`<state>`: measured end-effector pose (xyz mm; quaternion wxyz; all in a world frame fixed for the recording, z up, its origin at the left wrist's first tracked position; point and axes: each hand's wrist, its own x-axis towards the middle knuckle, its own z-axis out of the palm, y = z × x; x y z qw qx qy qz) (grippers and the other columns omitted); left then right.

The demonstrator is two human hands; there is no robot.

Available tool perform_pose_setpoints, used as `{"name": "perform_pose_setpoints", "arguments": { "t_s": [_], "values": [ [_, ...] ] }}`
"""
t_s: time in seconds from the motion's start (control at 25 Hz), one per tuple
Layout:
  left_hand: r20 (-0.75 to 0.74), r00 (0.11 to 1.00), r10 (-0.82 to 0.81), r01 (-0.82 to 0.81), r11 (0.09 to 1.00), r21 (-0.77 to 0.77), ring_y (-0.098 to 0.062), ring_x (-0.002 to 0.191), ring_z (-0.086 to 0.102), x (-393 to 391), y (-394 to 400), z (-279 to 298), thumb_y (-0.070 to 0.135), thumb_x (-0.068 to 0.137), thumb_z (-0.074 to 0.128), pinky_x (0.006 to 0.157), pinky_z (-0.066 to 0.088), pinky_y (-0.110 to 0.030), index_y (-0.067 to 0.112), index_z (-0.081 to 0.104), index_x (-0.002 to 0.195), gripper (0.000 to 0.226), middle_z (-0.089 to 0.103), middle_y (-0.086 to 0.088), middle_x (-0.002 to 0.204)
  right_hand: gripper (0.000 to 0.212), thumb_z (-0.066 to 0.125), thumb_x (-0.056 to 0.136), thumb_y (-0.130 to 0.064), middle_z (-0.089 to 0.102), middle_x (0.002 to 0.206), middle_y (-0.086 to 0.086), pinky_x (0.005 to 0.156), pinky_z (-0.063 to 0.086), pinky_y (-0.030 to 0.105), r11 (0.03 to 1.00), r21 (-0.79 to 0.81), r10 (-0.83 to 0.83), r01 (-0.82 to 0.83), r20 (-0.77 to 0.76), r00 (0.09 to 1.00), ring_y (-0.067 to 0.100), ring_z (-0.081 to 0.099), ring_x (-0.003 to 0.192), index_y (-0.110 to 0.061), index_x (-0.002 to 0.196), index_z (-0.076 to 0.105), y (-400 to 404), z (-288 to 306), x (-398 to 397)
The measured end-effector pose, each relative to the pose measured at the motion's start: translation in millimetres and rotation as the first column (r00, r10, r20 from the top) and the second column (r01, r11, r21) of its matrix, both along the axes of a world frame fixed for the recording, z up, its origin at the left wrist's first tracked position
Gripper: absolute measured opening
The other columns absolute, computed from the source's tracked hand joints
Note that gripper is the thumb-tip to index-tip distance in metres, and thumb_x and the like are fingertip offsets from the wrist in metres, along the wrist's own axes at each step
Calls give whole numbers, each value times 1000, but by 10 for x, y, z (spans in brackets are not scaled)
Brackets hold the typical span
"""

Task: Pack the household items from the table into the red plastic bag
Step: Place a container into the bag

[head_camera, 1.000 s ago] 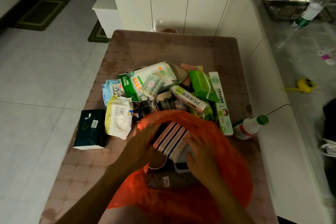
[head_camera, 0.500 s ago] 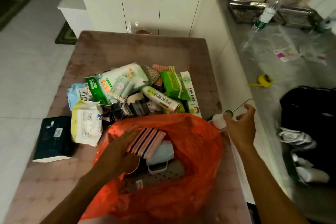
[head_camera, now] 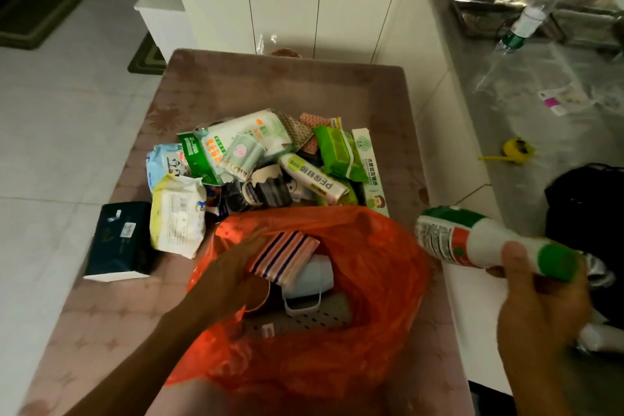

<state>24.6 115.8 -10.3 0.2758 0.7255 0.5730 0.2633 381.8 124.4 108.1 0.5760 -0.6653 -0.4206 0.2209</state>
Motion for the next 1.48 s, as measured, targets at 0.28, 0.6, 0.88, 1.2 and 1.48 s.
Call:
{"name": "perform_pose_setpoints", "arguments": {
  "t_s": [0.28, 0.6, 0.88, 1.2, 1.48],
  "values": [
    [47, 995, 88, -83, 992, -100, 0, 124, 36, 166, -126, 65, 16, 68, 51, 101, 27, -14, 20, 41, 136, 68, 37, 8, 139, 21, 66, 87, -32, 59, 93, -20, 74, 54, 23, 757, -503, 517, -417, 72, 853, -1, 60, 89, -38, 102, 52, -260, -697, -588],
    [101, 991, 83, -69, 989, -132, 2, 114, 46, 123, -168, 67, 7, 71, 56, 82, 32, 7, 23, 42, 138, 70, 36, 7, 142, 35, 66, 88, -27, 63, 105, -6, 77, 54, 34, 686, -603, 613, -407, 176, 770, 18, 63, 98, -22, 120, 53, 154, -1149, -666],
    [101, 978, 181, -167, 976, -138, 0, 111, 50, -9, -101, 39, 8, 68, 56, 81, 35, -1, 48, 28, 135, 82, 43, 29, 132, 40, 64, 88, -35, 64, 117, -5, 85, 52, 30, 628, -633, 667, -454, 137, 732, 16, 62, 107, -27, 126, 52, -70, -1237, -683],
    [71, 989, 129, -122, 988, -91, -2, 123, 43, -194, -25, 91, 3, 69, 56, 94, 36, -3, 63, 26, 131, 91, 44, 8, 139, 28, 62, 84, -46, 59, 102, -4, 71, 48, 32, 730, -565, 614, -384, 296, 732, 18, 60, 93, -33, 106, 50, 969, -705, -980],
    [-30, 993, 117, -118, 992, -48, -13, 118, 54, -483, -133, 149, -9, 72, 47, 91, 52, -31, 37, 50, 127, 72, 51, 3, 135, 46, 70, 79, -33, 61, 117, 14, 82, 53, 47, 518, -819, 743, -246, 288, 604, 35, 61, 102, -15, 117, 50, 1870, -1569, -1343]
  ]
}}
